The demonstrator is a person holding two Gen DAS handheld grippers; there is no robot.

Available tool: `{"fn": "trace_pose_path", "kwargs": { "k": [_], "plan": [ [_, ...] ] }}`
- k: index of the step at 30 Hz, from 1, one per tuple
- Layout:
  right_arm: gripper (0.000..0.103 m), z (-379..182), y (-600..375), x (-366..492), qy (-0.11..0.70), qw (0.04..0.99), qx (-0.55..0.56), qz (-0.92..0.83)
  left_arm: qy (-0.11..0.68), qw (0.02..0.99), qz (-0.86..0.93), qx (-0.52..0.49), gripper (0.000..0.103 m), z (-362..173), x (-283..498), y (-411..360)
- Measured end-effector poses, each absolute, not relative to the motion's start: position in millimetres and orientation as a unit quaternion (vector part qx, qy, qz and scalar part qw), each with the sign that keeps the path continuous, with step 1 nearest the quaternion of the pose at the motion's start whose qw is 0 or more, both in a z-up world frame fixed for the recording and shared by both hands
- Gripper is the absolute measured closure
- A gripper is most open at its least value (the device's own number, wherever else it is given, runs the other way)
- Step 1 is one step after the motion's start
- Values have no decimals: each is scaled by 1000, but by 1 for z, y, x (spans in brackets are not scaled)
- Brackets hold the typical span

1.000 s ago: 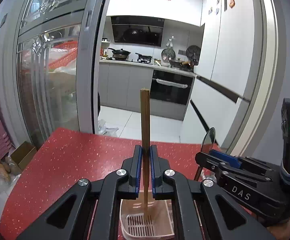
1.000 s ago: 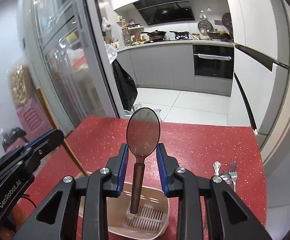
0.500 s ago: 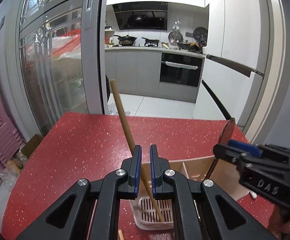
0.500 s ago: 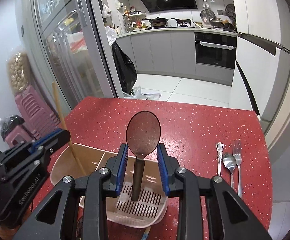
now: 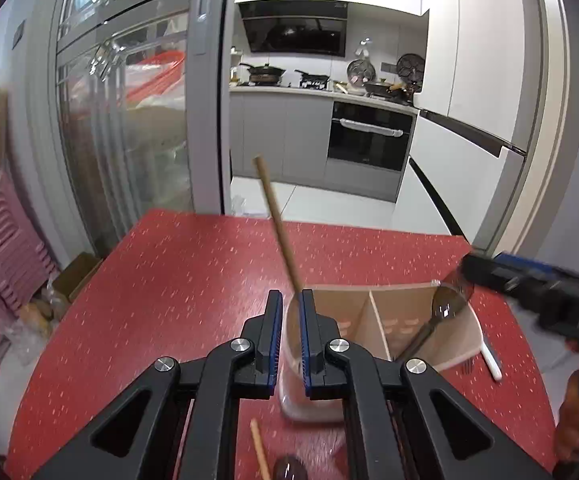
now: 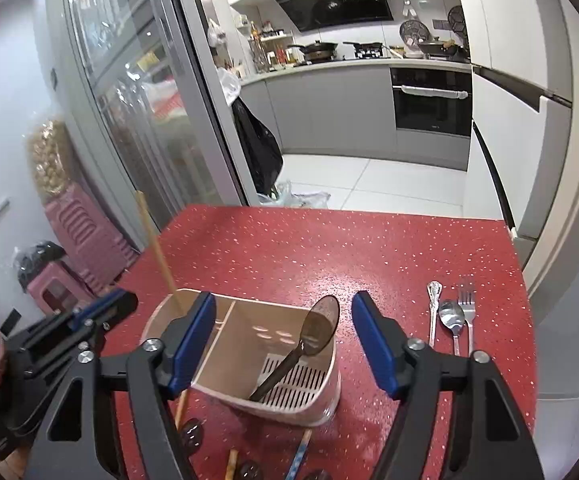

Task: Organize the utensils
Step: 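Open both tools and pull them back from the caddy toward the utensils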

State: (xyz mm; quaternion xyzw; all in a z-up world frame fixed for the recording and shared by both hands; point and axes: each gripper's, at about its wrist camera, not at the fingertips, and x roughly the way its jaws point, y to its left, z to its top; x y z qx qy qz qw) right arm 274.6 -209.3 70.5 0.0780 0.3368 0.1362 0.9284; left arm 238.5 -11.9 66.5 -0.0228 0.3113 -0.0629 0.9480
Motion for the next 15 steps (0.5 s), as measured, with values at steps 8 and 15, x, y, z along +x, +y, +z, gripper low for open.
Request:
{"fn": "trace_pose_path", "kwargs": {
  "k": [8, 15],
  "plan": [
    [18, 79, -229, 220, 324, 928, 108, 147, 343, 937, -49, -43, 71, 46, 191, 17],
    [17, 45, -247, 191, 372, 907, 145, 138, 380, 922, -50, -61, 71, 14, 160, 26]
  ]
}}
